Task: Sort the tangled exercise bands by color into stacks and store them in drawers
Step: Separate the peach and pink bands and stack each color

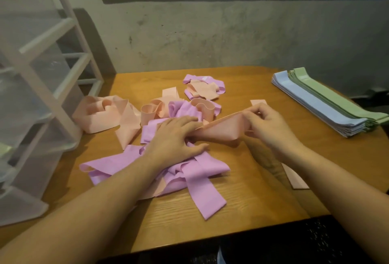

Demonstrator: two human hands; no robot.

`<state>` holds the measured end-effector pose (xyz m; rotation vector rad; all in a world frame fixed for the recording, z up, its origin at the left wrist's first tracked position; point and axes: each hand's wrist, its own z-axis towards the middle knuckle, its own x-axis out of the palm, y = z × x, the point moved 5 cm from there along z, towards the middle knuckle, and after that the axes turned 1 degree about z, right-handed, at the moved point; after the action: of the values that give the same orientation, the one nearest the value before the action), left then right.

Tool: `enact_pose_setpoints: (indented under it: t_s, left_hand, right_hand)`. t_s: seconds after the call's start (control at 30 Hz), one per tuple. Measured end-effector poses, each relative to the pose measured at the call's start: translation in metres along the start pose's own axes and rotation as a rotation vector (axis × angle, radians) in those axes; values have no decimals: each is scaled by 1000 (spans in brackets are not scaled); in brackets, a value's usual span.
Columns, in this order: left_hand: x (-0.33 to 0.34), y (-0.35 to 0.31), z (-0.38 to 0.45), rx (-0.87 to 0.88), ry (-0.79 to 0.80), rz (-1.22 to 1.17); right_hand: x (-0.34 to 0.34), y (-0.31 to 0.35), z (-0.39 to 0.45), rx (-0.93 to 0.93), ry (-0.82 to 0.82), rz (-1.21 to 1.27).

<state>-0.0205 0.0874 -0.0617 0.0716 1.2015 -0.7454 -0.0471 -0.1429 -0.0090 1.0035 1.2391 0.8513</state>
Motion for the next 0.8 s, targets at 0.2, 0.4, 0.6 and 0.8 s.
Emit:
enact_pose_setpoints:
  t_s: [0.2,0.4,0.6,0.8]
  left_hand:
    - [-4,-2,-2,-15,5,-1]
    - [-11,-6,-4,-31,-49,-105]
    - [-12,-7,-7,-31,-28,-170]
    - [-13,-6,-7,-49,-28,-158]
  right_hand:
    - [6,6,-13,203,-17,392]
    - [16,16,-18,383,58,811]
    - [24,13,-21,482,155,562]
    - [13,16,-9,250,337,-303]
